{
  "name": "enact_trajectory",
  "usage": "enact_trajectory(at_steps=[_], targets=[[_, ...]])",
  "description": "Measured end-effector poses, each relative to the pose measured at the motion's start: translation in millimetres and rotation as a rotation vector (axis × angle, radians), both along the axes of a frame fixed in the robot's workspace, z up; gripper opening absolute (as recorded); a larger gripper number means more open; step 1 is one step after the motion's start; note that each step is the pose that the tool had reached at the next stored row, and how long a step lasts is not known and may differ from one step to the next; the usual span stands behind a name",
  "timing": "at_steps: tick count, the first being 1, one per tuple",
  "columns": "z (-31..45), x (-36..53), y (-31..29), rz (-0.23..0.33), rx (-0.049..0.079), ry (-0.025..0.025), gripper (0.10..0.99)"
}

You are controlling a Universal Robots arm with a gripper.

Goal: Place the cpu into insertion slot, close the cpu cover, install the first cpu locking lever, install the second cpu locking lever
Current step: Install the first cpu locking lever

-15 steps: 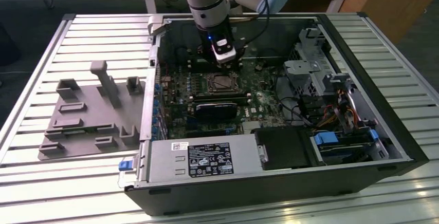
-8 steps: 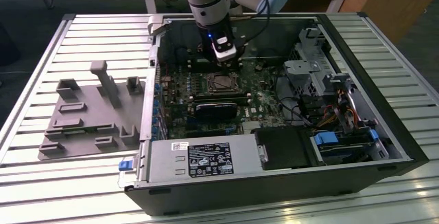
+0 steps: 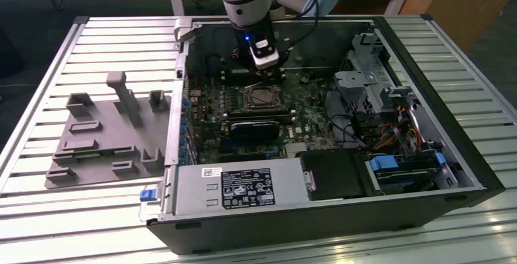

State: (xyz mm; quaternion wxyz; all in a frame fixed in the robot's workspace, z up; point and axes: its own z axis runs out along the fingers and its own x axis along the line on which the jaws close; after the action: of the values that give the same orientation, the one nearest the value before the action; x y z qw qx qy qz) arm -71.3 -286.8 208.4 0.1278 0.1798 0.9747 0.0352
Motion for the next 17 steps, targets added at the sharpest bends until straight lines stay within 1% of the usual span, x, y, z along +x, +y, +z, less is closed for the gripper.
enact_trajectory(at_steps=[3,6,9,14,17], targets=[[0.1,0.0,0.1,0.000,0.009,0.0002,0.102],[0.1,-0.1,0.3,0.000,0.014,0.0002,0.102],[0.0,-0.1,0.3,0.000,0.028,0.0002,0.102],[-0.2,-0.8,0.4,0.000,0.045,0.0001,0.102],[-0.4,-1.9,0.4,0.000,0.048,0.0000,0.102]])
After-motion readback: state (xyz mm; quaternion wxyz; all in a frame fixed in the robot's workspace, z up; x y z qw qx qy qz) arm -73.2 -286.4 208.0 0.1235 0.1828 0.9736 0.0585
